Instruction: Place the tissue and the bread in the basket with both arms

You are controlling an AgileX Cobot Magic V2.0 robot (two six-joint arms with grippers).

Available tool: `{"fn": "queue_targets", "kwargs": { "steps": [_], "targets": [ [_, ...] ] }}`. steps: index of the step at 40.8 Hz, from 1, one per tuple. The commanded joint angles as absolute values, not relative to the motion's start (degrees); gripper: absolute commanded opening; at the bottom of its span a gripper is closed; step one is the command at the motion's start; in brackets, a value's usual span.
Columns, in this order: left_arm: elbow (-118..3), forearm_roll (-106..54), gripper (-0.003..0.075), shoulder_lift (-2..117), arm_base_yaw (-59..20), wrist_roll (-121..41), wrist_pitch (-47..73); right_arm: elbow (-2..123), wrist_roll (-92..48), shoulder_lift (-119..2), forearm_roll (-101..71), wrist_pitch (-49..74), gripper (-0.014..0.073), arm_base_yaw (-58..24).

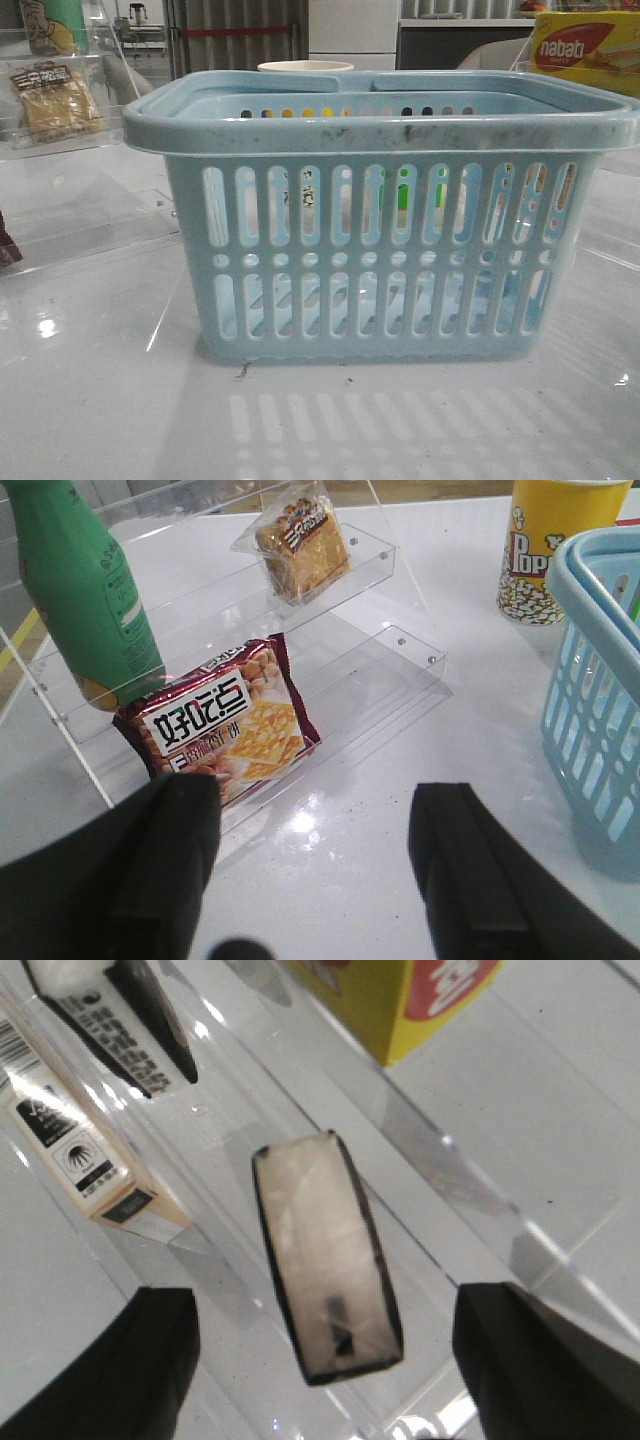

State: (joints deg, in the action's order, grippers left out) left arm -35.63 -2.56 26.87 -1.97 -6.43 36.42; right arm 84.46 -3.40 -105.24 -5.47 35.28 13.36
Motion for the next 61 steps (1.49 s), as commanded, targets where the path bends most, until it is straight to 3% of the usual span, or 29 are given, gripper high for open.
{"fn": "queue_targets", "kwargs": {
  "steps": [1, 10, 16, 39, 48, 61],
  "targets": [
    [-37.3, -3.1, 0.0475, 27.5, -2.3, -6.1, 31.4, 86.9, -3.3, -103.4, -5.4, 29.9, 0.0604, 13.3],
    [-37.3, -3.1, 0.0475, 27.5, -2.3, -6.1, 31.4, 86.9, -3.3, -103.2, -6.4, 30.6, 0.0298, 13.3],
    [-37.3, -3.1, 0.0475, 27.5, -2.3, -6.1, 31.4, 86.9, -3.3, -101.0, -9.3, 31.0, 0.0212, 13.3],
    [-37.3, -3.1, 0.0475, 27.5, -2.3, -6.1, 31.4, 87.4, -3.3, -81.0, -11.1, 43.2, 0.0213, 6.6],
    [-37.3, -3.1, 0.0475, 27.5, -2.3, -6.1, 31.4, 87.3, -3.4, -76.5, -11.1, 44.0, 0.0213, -1.6],
    [-37.3, -3.1, 0.0475, 27.5, -2.3, -6.1, 31.4, 86.2, -3.4, -79.3, -11.1, 44.4, 0.0213, -15.3]
  ]
}}
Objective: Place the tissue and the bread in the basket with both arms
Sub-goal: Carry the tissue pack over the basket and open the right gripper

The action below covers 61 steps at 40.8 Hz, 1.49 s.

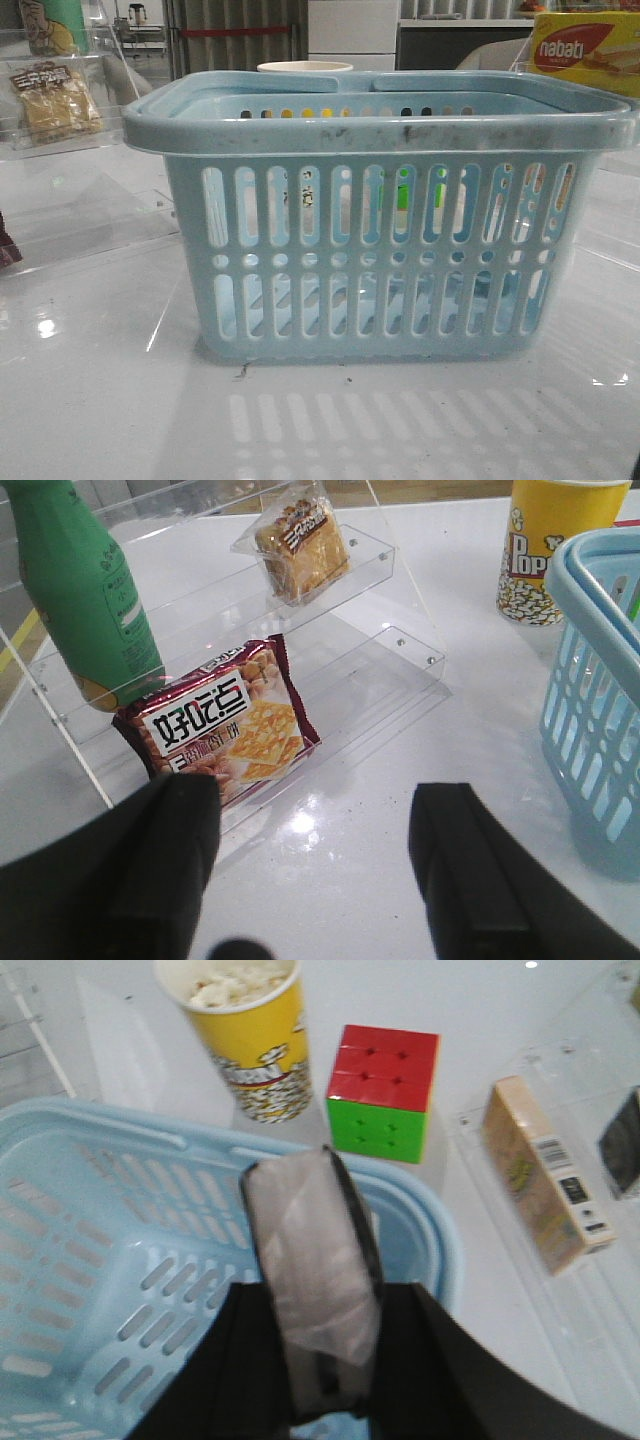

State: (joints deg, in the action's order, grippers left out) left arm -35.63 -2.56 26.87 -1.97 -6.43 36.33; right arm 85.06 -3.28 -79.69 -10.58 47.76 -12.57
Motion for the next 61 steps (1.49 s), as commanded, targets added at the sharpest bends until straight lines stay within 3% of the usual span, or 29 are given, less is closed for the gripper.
{"fn": "queue_targets", "kwargs": {
  "steps": [1, 17, 20, 25, 29, 45, 61],
  "targets": [
    [-37.3, -3.1, 0.0475, 27.5, -2.3, -6.1, 31.4, 85.9, -3.4, -79.9, -11.1, 44.4, 0.0213, -16.3],
    [-37.3, -3.1, 0.0475, 27.5, -2.3, -6.1, 31.4, 84.5, -3.4, -90.4, -11.1, 45.2, 0.0226, -22.0],
    [-37.3, -3.1, 0.0475, 27.5, -2.3, -6.1, 31.4, 84.5, -3.4, -91.8, -11.1, 45.0, 0.0281, -22.0],
    [-37.3, -3.1, 0.0475, 27.5, -2.3, -6.1, 31.4, 84.5, -3.4, -93.6, -11.0, 45.0, 0.047, -22.0],
    [-37.3, -3.1, 0.0475, 27.5, -2.3, -6.1, 31.4, 84.5, -4.9, -94.1, -10.7, 44.8, 0.0564, -22.0],
    [-37.3, -3.1, 0.0475, 27.5, -2.3, -6.1, 31.4, 82.6, -12.3, -82.7, -10.5, 45.9, 0.0549, -22.0],
    [-37.3, -3.1, 0.0475, 27.5, -2.3, -6.1, 31.4, 63.5, -13.9, -56.6, -9.6, 43.2, 0.0549, -22.0]
  ]
}}
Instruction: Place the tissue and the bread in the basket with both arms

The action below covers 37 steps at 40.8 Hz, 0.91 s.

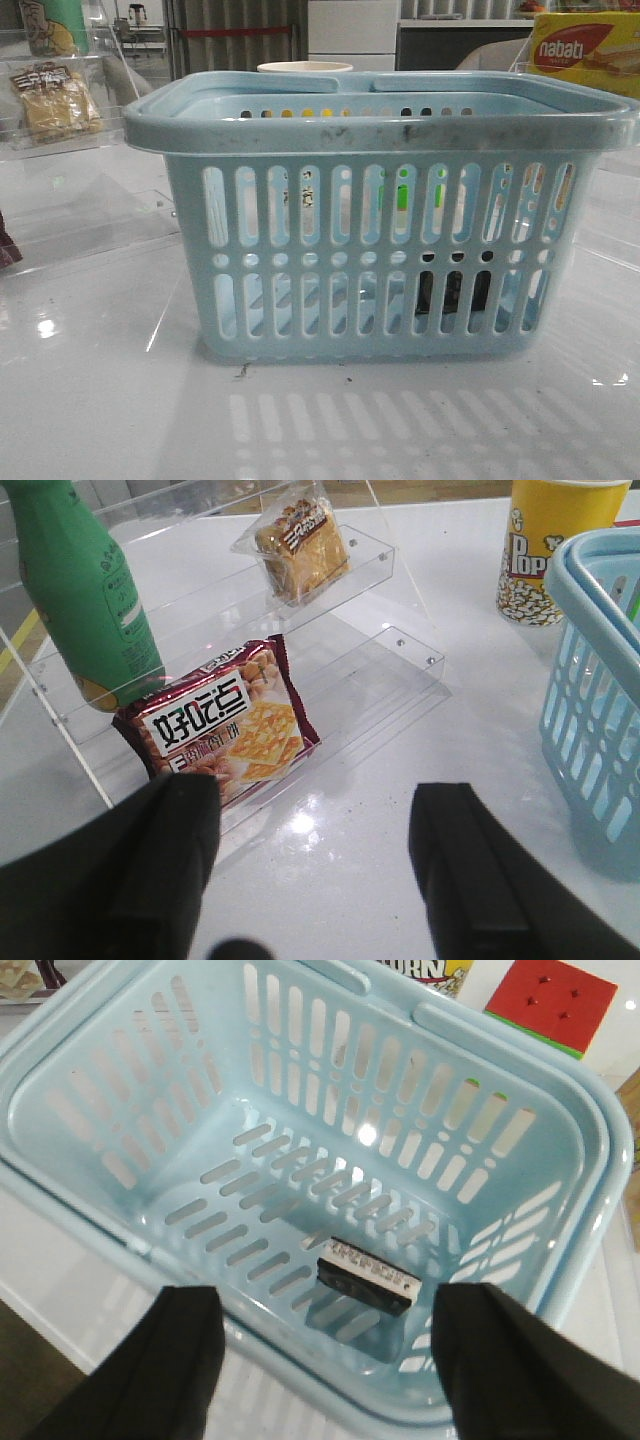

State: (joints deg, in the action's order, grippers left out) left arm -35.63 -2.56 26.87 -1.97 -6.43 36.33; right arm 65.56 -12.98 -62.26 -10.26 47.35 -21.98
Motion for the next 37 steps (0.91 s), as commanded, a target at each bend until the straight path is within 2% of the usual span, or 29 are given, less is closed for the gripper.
{"fn": "queue_targets", "kwargs": {
  "steps": [1, 7, 15, 37],
  "targets": [
    [-37.3, -3.1, 0.0475, 27.5, -2.3, -6.1, 31.4, 62.0, -13.9, -54.3, -9.5, 43.2, 0.0549, -22.0],
    [-37.3, -3.1, 0.0485, 27.5, -2.3, -6.1, 31.4, 54.8, -13.9, -46.2, -9.5, 42.6, 0.0549, -22.0],
    [-39.3, -3.1, 0.0642, 33.0, -2.3, -6.1, 29.7, 50.1, -13.9, -39.2, -9.5, 42.4, 0.0549, -22.0],
    [-61.2, -4.7, 0.0643, 71.0, -2.3, -6.1, 22.0, 50.0, -13.9, -38.7, -9.5, 44.3, 0.0549, -22.0]
  ]
}}
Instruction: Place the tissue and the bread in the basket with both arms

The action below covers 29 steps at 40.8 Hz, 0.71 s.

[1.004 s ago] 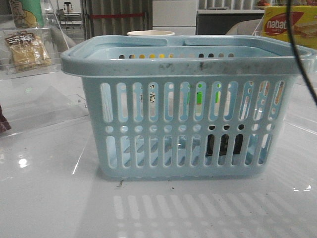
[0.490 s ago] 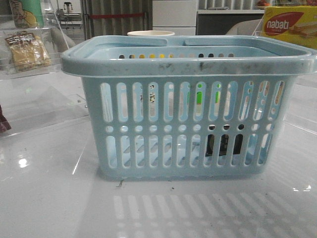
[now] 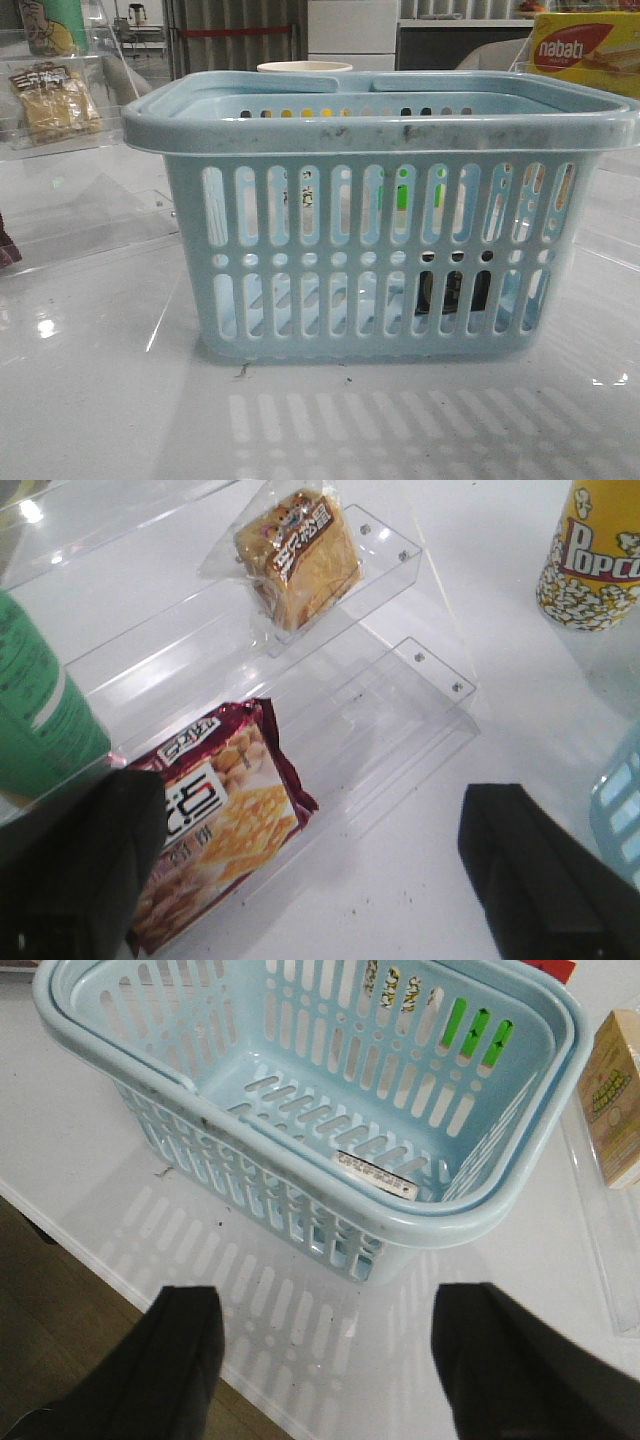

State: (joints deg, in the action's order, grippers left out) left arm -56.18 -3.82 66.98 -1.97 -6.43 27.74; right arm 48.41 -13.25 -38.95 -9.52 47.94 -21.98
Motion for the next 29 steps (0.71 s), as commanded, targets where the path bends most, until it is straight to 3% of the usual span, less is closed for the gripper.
{"fn": "queue_targets", "kwargs": {
  "steps": [1, 14, 29],
  "targets": [
    [-62.5, -4.7, 0.0643, 72.4, -2.3, -6.1, 21.8, 50.0, -13.9, -38.7, -9.5, 44.3, 0.0549, -22.0],
    [-76.5, -5.9, 0.0643, 90.5, -1.9, -5.4, 21.0, 50.0, -13.9, -38.7, -9.5, 44.3, 0.0549, -22.0],
    [-83.3, -8.4, 0.0643, 102.5, -0.4, -4.6, 9.2, 50.0, -13.9, -38.7, -9.5, 44.3, 0.0549, -22.0]
  ]
}}
